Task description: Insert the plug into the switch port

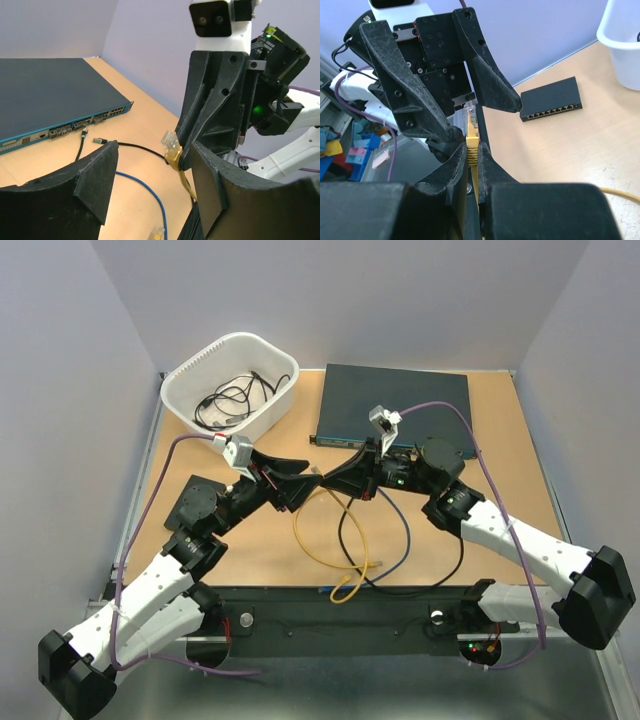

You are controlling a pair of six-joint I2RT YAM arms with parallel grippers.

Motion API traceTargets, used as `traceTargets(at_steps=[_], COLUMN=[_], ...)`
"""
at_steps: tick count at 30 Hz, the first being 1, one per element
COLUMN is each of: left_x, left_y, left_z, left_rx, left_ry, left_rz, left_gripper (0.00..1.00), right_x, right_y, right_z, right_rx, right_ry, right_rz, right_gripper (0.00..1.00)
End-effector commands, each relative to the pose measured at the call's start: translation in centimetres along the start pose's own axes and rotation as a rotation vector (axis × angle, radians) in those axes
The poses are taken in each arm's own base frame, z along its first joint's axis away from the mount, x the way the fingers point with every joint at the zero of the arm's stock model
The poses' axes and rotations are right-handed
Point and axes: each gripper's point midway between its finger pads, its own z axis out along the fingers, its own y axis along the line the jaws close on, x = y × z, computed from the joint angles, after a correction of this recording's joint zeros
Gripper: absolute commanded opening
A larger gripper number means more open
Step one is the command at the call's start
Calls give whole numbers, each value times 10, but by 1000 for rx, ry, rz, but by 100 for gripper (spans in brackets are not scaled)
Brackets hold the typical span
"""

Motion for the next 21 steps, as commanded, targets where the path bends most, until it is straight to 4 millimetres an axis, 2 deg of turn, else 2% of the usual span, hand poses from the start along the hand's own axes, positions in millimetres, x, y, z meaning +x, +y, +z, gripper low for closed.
traceTargets(at_steps=[1, 8, 17, 21], left_x=[-16, -17, -7, -3], left_y=[-21, -25, -31, -32], left_z=[-1, -2, -1, -2], left_rx=[89, 108, 155, 164], left_ry=[-57, -69, -41, -29], left_rz=[26, 19, 13, 11], left_gripper=[69, 63, 47, 35], right_x=[-10, -8, -5, -8], right_y=[11, 11, 10, 9], right_z=[0, 2, 5, 7], right_rx=[-51, -61, -74, -76], right_ry=[-33, -20, -8, -10], right_rz=[-37, -30, -19, -19], right_gripper=[0, 1, 0, 0])
